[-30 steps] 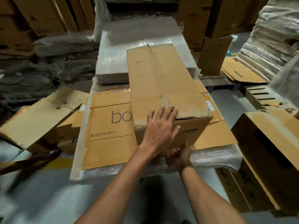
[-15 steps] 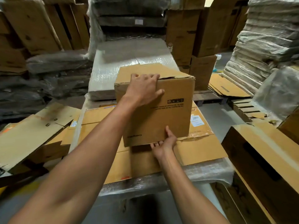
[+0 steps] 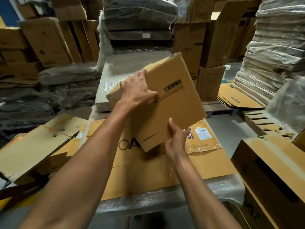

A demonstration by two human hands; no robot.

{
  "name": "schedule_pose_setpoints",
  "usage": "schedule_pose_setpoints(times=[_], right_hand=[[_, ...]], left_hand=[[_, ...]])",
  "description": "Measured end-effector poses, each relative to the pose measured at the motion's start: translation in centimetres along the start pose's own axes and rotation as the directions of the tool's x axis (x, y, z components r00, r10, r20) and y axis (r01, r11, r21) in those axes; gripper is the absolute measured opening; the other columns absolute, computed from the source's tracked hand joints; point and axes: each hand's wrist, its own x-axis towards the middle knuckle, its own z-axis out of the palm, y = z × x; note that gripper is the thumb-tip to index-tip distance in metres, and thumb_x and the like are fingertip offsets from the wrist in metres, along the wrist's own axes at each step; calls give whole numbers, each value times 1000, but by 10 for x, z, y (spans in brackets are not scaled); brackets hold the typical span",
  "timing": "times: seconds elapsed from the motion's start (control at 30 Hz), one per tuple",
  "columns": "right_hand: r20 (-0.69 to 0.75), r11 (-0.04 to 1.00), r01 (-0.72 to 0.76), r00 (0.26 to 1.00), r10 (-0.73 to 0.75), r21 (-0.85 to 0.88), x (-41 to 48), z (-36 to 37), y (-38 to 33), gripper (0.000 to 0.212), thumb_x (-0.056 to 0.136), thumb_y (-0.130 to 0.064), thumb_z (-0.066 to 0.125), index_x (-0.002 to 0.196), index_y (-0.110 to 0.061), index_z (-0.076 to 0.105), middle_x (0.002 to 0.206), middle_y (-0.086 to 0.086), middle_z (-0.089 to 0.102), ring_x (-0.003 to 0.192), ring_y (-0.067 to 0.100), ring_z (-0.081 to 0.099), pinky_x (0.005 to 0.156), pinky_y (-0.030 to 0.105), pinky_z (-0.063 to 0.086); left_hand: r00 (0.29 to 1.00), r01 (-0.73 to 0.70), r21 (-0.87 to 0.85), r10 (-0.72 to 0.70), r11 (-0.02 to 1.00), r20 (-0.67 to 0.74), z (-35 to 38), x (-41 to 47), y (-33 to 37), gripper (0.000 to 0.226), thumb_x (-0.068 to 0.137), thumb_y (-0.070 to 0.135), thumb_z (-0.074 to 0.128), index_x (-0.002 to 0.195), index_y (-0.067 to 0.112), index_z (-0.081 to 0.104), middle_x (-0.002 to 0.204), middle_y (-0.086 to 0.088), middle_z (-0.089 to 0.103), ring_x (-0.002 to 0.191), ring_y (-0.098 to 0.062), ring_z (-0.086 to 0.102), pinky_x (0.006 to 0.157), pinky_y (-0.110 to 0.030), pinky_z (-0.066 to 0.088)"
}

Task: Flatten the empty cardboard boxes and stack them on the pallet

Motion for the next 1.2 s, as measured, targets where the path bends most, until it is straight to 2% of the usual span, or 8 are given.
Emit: schedule_pose_setpoints(times=[0.17, 0.33, 0.47, 0.6, 0.77, 1.03, 1.13, 1.2], right_hand=[[246, 836, 386, 919, -309, -390, 12, 41, -66, 102, 70, -21, 88, 147, -31, 23, 138, 3, 56, 120, 23, 62, 103, 50, 53], [540, 208, 652, 735, -410, -729, 17, 99, -125, 101, 66, -61, 82, 147, -42, 23, 135, -3, 54, 120, 24, 57, 102, 57, 47], [802, -349, 727, 576, -160, -592, 5, 143, -140, 83, 79, -50, 76, 148, -38, 30, 135, 4, 52, 123, 29, 47, 109, 57, 28], [816, -623, 704, 551, 174, -342, -2, 152, -104, 82, 83, -42, 71, 152, -40, 26, 141, 6, 50, 130, 34, 44, 112, 60, 26], [841, -673, 733, 421, 340, -95, 1, 115, -63, 72, 90, -41, 65, 151, -44, 27, 149, 4, 46, 134, 31, 42, 111, 54, 28], [861, -660, 746, 393, 324, -92, 8, 59, -58, 71, 87, -36, 71, 148, -39, 36, 147, 6, 49, 131, 31, 42, 105, 52, 34], [860, -659, 746, 395, 324, -95, 8, 36, -51, 70, 85, -32, 73, 147, -34, 40, 147, 8, 49, 132, 33, 42, 106, 53, 34], [852, -660, 744, 410, 327, -104, 8, 21, -48, 67, 85, -30, 72, 146, -32, 42, 147, 9, 49, 132, 33, 42, 106, 53, 33]], left_hand=[[969, 180, -520, -243, 835, -54, -16, -18, -13, 85, 64, 65, 76, 131, 25, 41, 121, 2, 58, 110, -22, 58, 101, -51, 46], [859, 158, -961, -512, 227, 20, 20, -58, -14, 71, 66, 46, 86, 121, 38, 41, 125, 6, 64, 113, -15, 64, 100, -47, 54], [705, 71, -930, -642, -360, 302, 79, -97, 10, 74, 88, 18, 77, 146, 27, 31, 138, -2, 61, 119, -21, 64, 105, -49, 51], [553, 98, -793, -630, -601, 545, 138, -136, 31, 83, 72, 34, 84, 141, 23, 39, 134, -6, 65, 119, -25, 64, 108, -50, 47], [468, 258, -679, -526, -687, 710, 169, -174, 39, 88, 70, 47, 83, 143, 22, 39, 142, -8, 55, 134, -26, 50, 120, -46, 33], [439, 536, -559, -356, -633, 825, 186, -199, 14, 57, 95, 28, 68, 144, 12, 44, 152, -15, 45, 143, -32, 40, 121, -40, 32], [402, 679, -507, -310, -530, 862, 196, -206, 0, 46, 96, 23, 66, 138, 13, 50, 149, -14, 48, 138, -30, 46, 117, -38, 36], [318, 827, -438, -351, -351, 881, 200, -210, -11, 28, 98, 25, 64, 124, 16, 60, 140, -14, 56, 125, -28, 55, 111, -37, 44]])
